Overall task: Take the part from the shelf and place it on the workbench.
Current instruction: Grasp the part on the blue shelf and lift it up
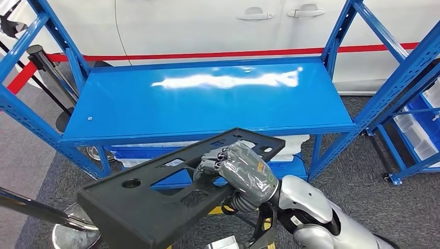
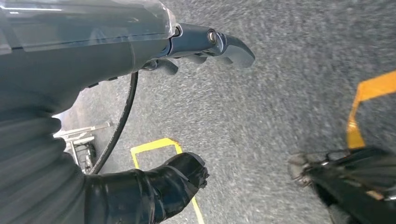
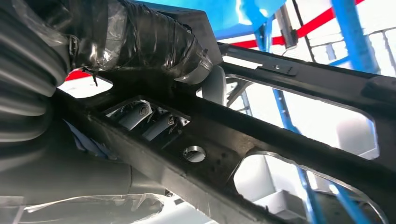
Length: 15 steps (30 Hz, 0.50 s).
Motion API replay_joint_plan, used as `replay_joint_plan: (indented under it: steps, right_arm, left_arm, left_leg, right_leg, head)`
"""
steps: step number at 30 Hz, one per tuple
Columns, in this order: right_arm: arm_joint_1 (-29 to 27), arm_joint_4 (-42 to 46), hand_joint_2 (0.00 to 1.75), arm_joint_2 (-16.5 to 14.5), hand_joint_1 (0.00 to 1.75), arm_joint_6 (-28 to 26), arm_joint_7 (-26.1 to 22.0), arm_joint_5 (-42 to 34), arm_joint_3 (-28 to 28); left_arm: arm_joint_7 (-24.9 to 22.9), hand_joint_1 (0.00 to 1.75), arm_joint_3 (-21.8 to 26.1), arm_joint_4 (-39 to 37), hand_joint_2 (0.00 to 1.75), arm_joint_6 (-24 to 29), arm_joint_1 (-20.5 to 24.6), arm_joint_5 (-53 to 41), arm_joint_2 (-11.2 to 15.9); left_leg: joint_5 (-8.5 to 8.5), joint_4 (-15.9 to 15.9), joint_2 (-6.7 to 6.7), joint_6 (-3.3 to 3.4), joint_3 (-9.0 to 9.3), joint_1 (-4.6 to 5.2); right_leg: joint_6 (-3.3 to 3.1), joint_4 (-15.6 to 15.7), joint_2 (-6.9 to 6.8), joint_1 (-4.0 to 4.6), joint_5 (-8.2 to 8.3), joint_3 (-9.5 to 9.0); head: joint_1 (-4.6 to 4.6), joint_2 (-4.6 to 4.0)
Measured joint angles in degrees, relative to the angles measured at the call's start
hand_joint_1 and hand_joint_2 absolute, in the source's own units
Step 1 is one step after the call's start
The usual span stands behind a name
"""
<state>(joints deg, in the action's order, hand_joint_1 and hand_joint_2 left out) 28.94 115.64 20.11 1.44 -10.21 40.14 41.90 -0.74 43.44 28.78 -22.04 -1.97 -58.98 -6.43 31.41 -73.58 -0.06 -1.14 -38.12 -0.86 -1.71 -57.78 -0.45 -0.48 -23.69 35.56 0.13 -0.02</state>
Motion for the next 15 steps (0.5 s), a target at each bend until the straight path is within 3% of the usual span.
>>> replay_joint_plan:
  steps: [1,2,4,5,7,8,10,12,13,14,15]
  right_arm:
    - [0.94,0.20,1.75,-0.24,1.75,0.41,0.31,-0.04,0.39]
    - [1.73,0.45,1.75,-0.52,1.75,0.68,0.64,0.03,0.79]
    - [3.09,0.87,1.75,-1.05,1.75,0.92,1.23,0.25,1.53]
    - [3.67,1.02,1.75,-1.35,1.75,1.00,1.59,0.41,1.95]
    - [5.07,0.97,1.75,-2.68,1.75,1.47,3.22,1.07,3.34]
    - [6.10,0.61,1.75,-4.09,1.75,1.74,4.59,1.49,4.41]
    - [8.93,-1.58,1.75,-8.78,1.75,1.77,7.65,1.92,7.41]
    - [12.19,-5.52,1.75,-14.30,1.75,1.12,9.53,1.34,10.69]
    - [13.51,-7.57,1.75,-16.64,1.75,0.75,9.87,0.81,11.97]
    - [14.55,-9.32,1.75,-18.55,1.75,0.37,10.00,0.22,12.89]
    - [15.40,-10.83,1.75,-20.08,1.75,0.01,10.02,-0.35,13.54]
  left_arm:
    - [0.01,0.00,-0.10,-0.80,1.75,0.16,0.40,-0.04,0.57]
    - [0.02,0.00,-0.22,-1.57,1.75,0.32,0.77,-0.08,1.11]
    - [0.16,0.00,-0.40,-2.85,1.75,0.71,1.29,-0.06,2.06]
    - [0.25,0.00,-0.45,-3.52,1.75,0.99,1.46,0.01,2.50]
    - [0.39,0.00,-0.46,-5.16,1.75,1.31,1.67,0.38,3.64]
    - [0.41,0.00,-0.46,-6.22,1.75,1.09,1.82,0.62,4.53]
    - [0.38,0.00,-0.43,-8.47,1.75,-0.92,2.37,0.75,7.39]
    - [0.29,0.00,-0.42,-10.31,1.75,-3.97,3.38,0.08,11.05]
    - [0.17,0.00,-0.47,-11.02,1.75,-5.32,4.06,-0.40,12.68]
    - [-0.16,0.00,-0.55,-11.56,1.75,-6.31,4.78,-0.75,14.23]
    - [-0.72,0.00,-0.63,-12.08,1.75,-7.04,5.50,-0.83,15.52]
  left_leg:
    - [-1.52,2.63,0.00,0.06,2.53,-0.03]
    - [-1.91,6.58,0.00,0.18,5.67,0.02]
    - [-0.72,13.85,-0.12,0.76,10.46,0.22]
    - [-0.05,15.61,-0.18,1.11,11.29,0.35]
    - [-0.72,16.20,-0.09,1.89,10.63,0.28]
    - [-1.37,16.27,0.07,2.27,10.15,0.17]
    - [-2.92,16.39,0.59,2.85,8.78,-0.04]
    - [-4.40,16.24,0.78,3.04,6.95,-0.04]
    - [-5.10,16.08,0.63,3.01,5.91,-0.04]
    - [-5.76,15.89,0.25,2.92,4.84,-0.04]
    - [-6.38,15.65,-0.30,2.79,3.80,-0.02]
  right_leg:
    - [0.18,-0.45,-0.03,-0.01,0.50,1.02]
    - [0.41,-0.95,-0.04,0.06,0.91,1.90]
    - [1.00,-1.68,-0.15,0.19,1.74,2.97]
    - [1.30,-1.72,-0.22,0.23,2.23,3.19]
    - [1.84,-1.52,-0.21,0.18,3.12,3.48]
    - [2.06,-1.91,-0.12,0.16,2.40,3.90]
    - [2.35,-5.70,0.05,0.08,-2.48,5.38]
    - [2.46,-12.89,0.08,-0.01,-8.21,6.95]
    - [2.47,-16.02,0.09,-0.09,-9.26,7.19]
    - [2.40,-17.72,0.11,-0.16,-8.95,6.68]
    - [2.21,-17.49,0.25,-0.19,-7.66,5.25]
  head:
    - [-0.01,0.00]
    - [-0.01,0.00]
    - [0.02,0.00]
    - [0.04,0.00]
    - [0.05,0.00]
    - [0.08,0.00]
    - [0.13,0.00]
    - [0.13,0.00]
    - [0.11,0.00]
    - [0.10,0.00]
    - [0.10,0.00]
